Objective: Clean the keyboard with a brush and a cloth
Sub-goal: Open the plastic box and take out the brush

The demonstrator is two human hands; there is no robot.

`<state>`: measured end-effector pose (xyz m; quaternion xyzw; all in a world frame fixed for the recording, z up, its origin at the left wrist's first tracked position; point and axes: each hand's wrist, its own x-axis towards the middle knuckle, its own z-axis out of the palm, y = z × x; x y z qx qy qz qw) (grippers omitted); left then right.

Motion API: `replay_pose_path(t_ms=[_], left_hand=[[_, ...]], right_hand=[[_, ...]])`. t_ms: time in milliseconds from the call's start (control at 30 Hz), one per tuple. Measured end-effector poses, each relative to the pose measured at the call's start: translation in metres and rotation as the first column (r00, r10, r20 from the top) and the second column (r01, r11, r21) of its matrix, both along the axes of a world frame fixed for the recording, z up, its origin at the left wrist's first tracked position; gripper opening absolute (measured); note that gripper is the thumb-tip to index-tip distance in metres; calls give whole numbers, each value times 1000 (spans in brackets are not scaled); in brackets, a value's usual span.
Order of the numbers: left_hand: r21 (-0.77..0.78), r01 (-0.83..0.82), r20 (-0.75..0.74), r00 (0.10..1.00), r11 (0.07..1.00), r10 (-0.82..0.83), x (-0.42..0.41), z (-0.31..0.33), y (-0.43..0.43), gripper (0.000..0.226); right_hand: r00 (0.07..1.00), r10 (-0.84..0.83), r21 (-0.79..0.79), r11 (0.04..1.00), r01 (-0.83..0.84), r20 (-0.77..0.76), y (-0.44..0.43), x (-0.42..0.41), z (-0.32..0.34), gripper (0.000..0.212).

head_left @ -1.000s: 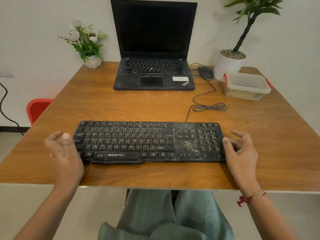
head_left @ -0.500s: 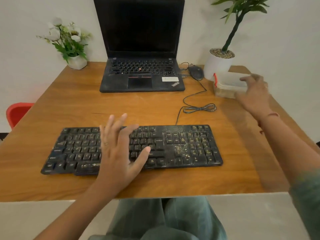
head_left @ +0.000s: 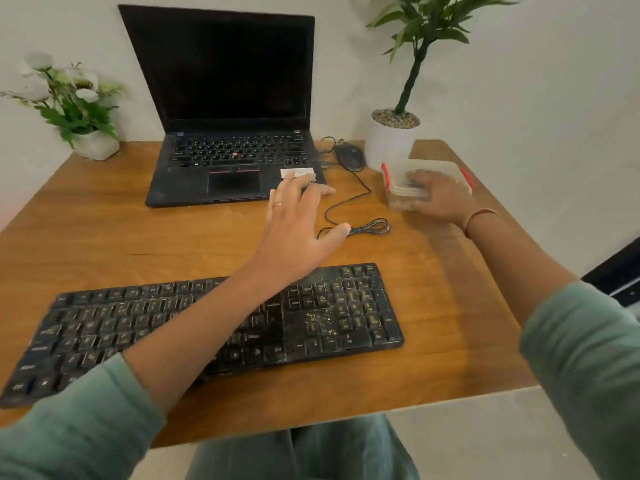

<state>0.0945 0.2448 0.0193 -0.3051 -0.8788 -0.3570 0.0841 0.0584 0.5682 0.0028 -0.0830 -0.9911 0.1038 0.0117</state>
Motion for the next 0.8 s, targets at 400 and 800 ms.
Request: replay_pose_path(t_ms=[400, 800], left_hand=[[-47, 76, 125, 990, 996, -69, 0, -2, 71, 62], [-110, 35, 252, 968, 993, -6, 28, -24, 134, 32]], right_hand=[[994, 22, -46, 999, -27, -103, -8, 85, -3, 56], [996, 69, -241, 969, -52, 64, -24, 155, 21, 73]])
